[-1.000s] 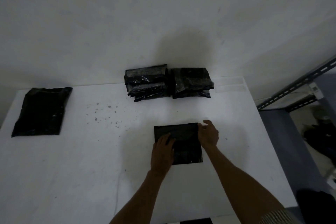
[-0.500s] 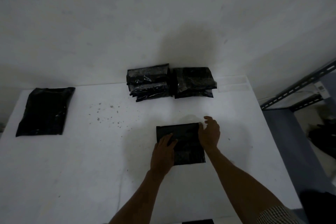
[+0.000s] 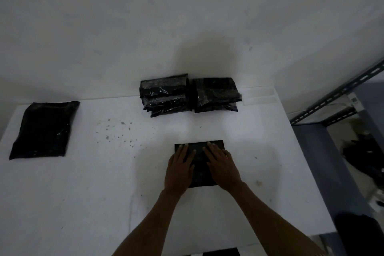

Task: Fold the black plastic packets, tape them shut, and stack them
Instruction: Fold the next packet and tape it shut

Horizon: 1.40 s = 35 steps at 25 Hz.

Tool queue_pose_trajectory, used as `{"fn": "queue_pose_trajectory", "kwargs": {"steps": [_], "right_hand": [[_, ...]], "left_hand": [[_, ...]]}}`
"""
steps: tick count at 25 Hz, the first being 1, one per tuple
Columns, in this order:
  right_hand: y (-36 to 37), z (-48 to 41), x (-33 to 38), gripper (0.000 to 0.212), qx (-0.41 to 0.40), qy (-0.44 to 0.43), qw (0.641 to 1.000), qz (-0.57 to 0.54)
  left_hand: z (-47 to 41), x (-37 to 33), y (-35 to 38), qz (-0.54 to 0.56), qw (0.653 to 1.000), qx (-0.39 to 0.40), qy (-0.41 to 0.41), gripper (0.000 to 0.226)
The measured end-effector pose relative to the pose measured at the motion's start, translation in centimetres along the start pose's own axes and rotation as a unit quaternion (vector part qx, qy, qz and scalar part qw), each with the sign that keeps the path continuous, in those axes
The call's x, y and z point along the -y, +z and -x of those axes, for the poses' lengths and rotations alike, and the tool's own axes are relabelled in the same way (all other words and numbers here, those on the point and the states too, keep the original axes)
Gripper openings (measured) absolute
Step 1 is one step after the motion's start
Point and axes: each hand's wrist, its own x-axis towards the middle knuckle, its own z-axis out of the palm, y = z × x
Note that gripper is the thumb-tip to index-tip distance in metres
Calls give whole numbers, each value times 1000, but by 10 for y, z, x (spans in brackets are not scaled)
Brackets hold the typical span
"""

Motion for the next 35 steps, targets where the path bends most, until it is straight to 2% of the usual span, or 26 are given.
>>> {"fn": "queue_pose_trajectory", "kwargs": {"steps": [2, 6, 9, 10, 11, 12, 14, 15, 20, 22, 27, 29, 31, 35], "right_hand": [[3, 6, -1, 62, 20, 6, 1000, -13], [1, 15, -6, 62, 27, 55, 998, -35], [-7, 5, -4, 60, 10, 22, 999, -36], [-11, 2, -3, 59, -1, 35, 998, -53], [-14, 0, -2, 60, -12, 88, 991, -101], [-16, -2, -1, 64, -27, 175, 971, -159], [-15, -3, 1, 81, -33, 355, 899, -254], [-13, -3, 0, 87, -27, 403, 870, -283], [-16, -8, -6, 89, 7, 485, 796, -361], [-19, -7, -10, 83, 2, 486, 782, -389], [-26, 3, -20, 76, -3, 422, 765, -487], [-28, 7, -22, 74, 16, 389, 773, -500], [-30, 7, -24, 69, 20, 368, 797, -480], [-42, 0, -21, 57, 42, 318, 865, -386]], "left_hand": [[-2, 2, -1, 0, 999, 33, -37, 52], [-1, 12, -5, 5, 996, 76, -51, 66], [-6, 12, -8, 16, 995, 74, -66, 70], [-7, 10, -10, 25, 994, 63, -83, 73], [-5, 7, -13, 39, 991, 49, -117, 76], [-4, 3, -16, 58, 985, 33, -160, 79], [-2, -2, -20, 107, 962, 14, -252, 84], [-2, -3, -20, 133, 948, 14, -290, 86], [-7, -7, -23, 275, 884, -4, -378, 80], [-8, -6, -28, 317, 861, -14, -396, 74], [-5, 4, -36, 394, 833, -23, -388, 66], [-2, 7, -38, 411, 832, -21, -372, 63], [-2, 10, -43, 431, 833, -16, -347, 57], [-5, 15, -49, 451, 843, 7, -293, 50]]}}
